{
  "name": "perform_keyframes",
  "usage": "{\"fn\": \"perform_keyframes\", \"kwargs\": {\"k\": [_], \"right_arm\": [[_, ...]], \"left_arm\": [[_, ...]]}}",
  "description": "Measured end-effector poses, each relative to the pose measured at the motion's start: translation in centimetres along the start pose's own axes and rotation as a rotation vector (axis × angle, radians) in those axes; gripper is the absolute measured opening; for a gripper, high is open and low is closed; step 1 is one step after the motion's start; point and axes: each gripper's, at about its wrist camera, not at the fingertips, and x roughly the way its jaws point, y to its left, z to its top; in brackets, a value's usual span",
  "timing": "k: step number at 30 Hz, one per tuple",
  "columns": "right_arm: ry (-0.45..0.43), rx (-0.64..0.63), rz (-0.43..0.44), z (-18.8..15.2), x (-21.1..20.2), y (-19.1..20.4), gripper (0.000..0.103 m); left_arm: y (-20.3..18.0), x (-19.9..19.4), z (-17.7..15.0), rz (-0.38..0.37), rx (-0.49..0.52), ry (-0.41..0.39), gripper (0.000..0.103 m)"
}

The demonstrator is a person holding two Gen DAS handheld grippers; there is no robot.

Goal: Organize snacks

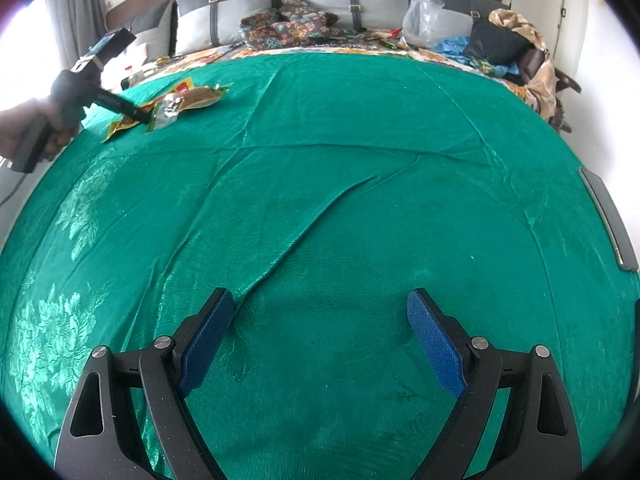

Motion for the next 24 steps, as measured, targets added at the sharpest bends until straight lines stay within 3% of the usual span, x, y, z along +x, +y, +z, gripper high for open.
{"fn": "perform_keyframes", "kwargs": {"k": [1,2,6,9,12,15,16,17,20,24], "right_arm": [[0.000,0.000,0.000,0.0,0.0,0.0,0.091],[0.000,0.000,0.000,-0.1,0.0,0.0,0.091],[0.000,0.000,0.000,0.0,0.2,0.1,0.091],[0.000,0.000,-0.001,0.0,0.2,0.1,0.091],[0.000,0.000,0.000,0.0,0.2,0.2,0.091],[0.000,0.000,0.000,0.0,0.2,0.2,0.091],[0.000,0.000,0.000,0.0,0.2,0.2,0.091],[0.001,-0.001,0.000,0.0,0.2,0.2,0.091],[0.001,-0.001,-0.001,0.0,0.3,0.2,0.091],[0.000,0.000,-0.002,0.0,0.2,0.1,0.091]], "left_arm": [[-0.1,-0.6,-0.4,0.001,0.003,-0.033,0.064],[-0.3,-1.0,-1.0,0.022,0.017,-0.036,0.061],[-0.7,-3.1,-5.4,0.041,-0.047,-0.025,0.058],[-1.9,-5.8,-12.1,0.088,-0.201,0.008,0.058],[-4.4,-8.7,-18.8,0.043,-0.278,0.024,0.059],[-6.5,-10.3,-22.7,0.041,-0.293,-0.003,0.072],[-6.8,-10.3,-23.2,0.047,-0.286,-0.013,0.088],[-6.8,-10.0,-23.6,0.058,-0.285,-0.027,0.094],[-6.7,-8.9,-23.7,0.138,-0.255,-0.085,0.102],[-5.4,-7.8,-22.5,0.151,-0.268,-0.165,0.103]]}}
